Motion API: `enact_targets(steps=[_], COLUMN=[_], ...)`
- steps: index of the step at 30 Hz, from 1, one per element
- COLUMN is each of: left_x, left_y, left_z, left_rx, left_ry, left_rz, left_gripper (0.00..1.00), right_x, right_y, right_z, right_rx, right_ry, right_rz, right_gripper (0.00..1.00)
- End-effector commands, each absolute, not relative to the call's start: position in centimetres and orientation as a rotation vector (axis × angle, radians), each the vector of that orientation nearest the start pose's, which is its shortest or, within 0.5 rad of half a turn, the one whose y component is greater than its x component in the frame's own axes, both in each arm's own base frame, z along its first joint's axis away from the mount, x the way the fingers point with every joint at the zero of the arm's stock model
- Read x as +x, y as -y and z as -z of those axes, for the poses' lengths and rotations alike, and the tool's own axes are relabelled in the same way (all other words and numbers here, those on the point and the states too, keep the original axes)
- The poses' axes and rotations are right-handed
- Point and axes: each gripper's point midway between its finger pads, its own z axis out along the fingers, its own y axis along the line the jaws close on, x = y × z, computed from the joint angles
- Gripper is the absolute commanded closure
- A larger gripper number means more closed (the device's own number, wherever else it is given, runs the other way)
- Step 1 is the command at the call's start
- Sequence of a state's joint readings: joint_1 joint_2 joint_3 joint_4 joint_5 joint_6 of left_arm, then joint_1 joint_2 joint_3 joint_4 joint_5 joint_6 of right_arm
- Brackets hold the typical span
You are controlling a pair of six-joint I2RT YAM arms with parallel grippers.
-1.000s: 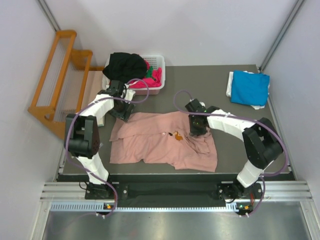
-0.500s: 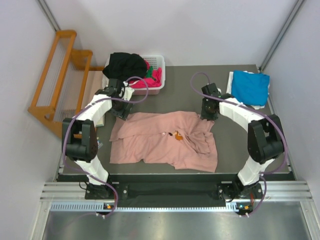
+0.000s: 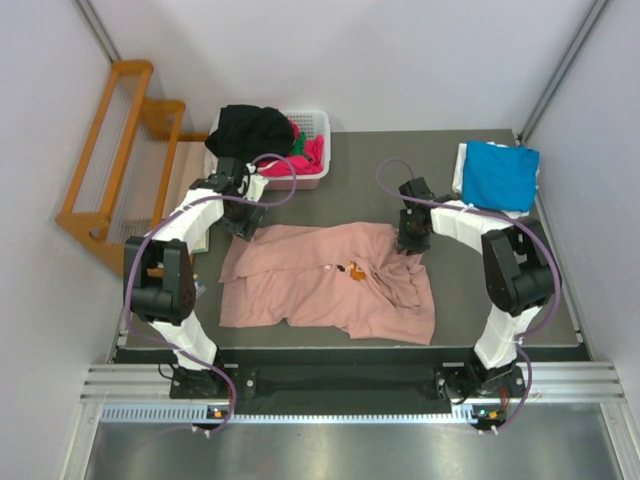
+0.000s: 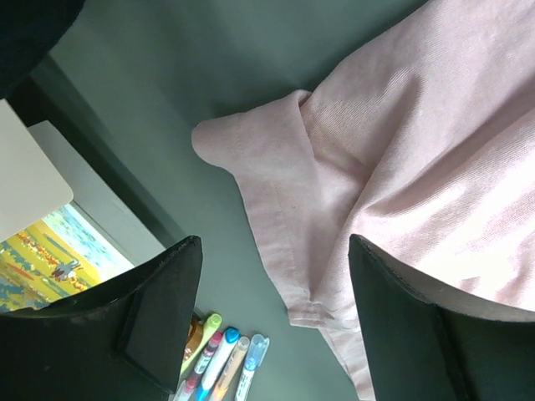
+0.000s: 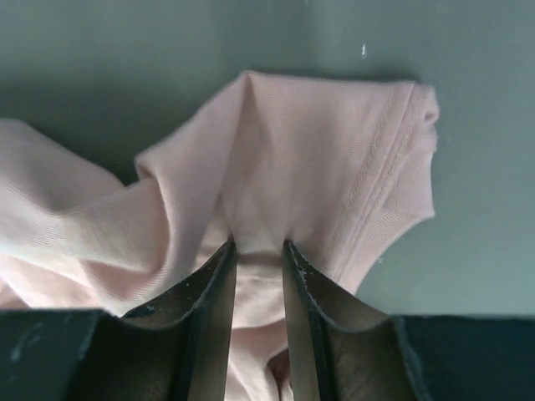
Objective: Fold and stack the t-shirts
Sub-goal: Fold the tshirt
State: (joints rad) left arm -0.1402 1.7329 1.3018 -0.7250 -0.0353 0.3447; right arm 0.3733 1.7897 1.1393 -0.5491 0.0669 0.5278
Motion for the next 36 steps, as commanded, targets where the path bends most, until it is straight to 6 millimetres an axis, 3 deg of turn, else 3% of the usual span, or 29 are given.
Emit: enact_targets(steps=[1,8,13,22,27,31,32,34,35,36], left_x=[37.7,37.3,37.2,36.9,36.9,36.7,36.7,36.6,36.6,36.6], left_y=[2.8,2.2,2.0,1.9,1.9,1.9,1.9,1.9,2.0,1.9], left_z=[-11.1,-12.3,-12.9,-13.0,-13.1,-13.3,-13.5,-13.5,-13.5,-13.6], left_rx=[0.656,0.666,0.678,0.685,0.685,0.686,0.687,0.687,0.687,0.681], left_ry=[-2.582,-2.552,-2.540,-2.542,-2.537,-2.535,-2.529,-2.528,-2.527,-2.528], left_rz=[-0.152,-0.201,-0.210,-0.214,-0.217,-0.217,-0.216,-0.214,-0.214,-0.213], left_gripper=[0.25,0.25,0.25,0.25,0.25,0.25,0.25,0.25,0.25,0.25], right_x=[35.0,37.0,39.3,43.9,46.3,46.4,46.4,45.5,45.3,44.3], right_y=[-12.6,-7.5,-3.9,0.5,1.3,0.9,0.4,-1.7,-2.6,-4.2], right_z=[-1.2,-1.0,-1.8,-2.9,-3.8,-4.7,-6.2,-7.1,-8.8,-8.9], right_rx=[0.316,0.488,0.605,0.723,0.708,0.699,0.679,0.607,0.577,0.512], right_ry=[-2.760,-2.728,-2.663,-2.576,-2.561,-2.563,-2.533,-2.537,-2.510,-2.533], right_rz=[-0.098,-0.033,0.008,0.074,0.113,0.098,0.077,0.065,0.044,0.038], right_gripper=[0.71,0.71,0.72,0.78,0.78,0.72,0.67,0.54,0.51,0.50])
